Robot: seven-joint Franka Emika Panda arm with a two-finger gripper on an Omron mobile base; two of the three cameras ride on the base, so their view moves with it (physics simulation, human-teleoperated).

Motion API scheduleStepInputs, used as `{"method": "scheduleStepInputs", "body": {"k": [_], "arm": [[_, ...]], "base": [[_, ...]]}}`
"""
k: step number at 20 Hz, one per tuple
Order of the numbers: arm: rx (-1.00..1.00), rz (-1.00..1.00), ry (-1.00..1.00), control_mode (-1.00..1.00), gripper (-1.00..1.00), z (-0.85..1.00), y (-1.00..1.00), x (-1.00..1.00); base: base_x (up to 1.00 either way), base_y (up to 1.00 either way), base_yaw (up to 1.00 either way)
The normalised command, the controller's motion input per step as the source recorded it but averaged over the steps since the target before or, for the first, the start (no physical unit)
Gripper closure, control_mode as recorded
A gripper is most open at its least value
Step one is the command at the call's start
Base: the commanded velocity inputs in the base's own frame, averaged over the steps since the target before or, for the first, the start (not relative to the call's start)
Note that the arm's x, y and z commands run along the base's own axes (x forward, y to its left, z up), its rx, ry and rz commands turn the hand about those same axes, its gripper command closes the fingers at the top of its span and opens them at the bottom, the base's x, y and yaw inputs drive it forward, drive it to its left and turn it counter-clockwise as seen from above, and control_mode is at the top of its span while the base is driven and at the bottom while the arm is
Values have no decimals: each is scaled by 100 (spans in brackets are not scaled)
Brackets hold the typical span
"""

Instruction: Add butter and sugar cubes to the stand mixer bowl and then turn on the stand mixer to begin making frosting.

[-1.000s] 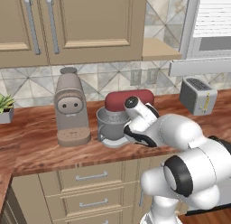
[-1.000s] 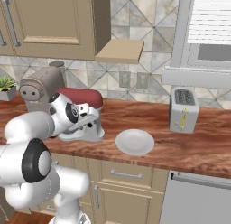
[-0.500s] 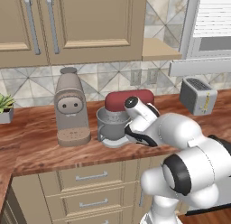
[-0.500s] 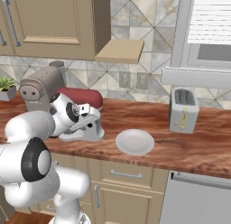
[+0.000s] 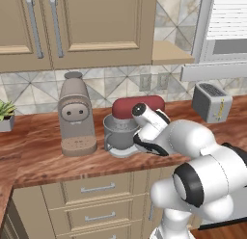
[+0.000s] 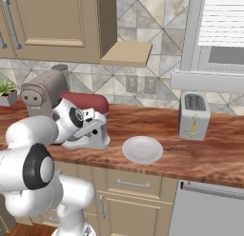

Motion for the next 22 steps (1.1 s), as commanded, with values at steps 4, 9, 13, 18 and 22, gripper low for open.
{"method": "scheduleStepInputs", "body": {"k": [4, 9, 13, 18, 22], "arm": [[0, 0, 0, -100, -100, 0, 0, 10], [0, 0, 0, -100, 100, 0, 0, 9], [0, 0, 0, -100, 100, 0, 0, 13], [0, -1, 0, -100, 100, 0, -1, 2], [0, -1, 0, -100, 100, 0, -1, 4]], "base": [[0, 0, 0], [0, 0, 0], [0, 0, 0], [0, 0, 0], [0, 0, 0]]}}
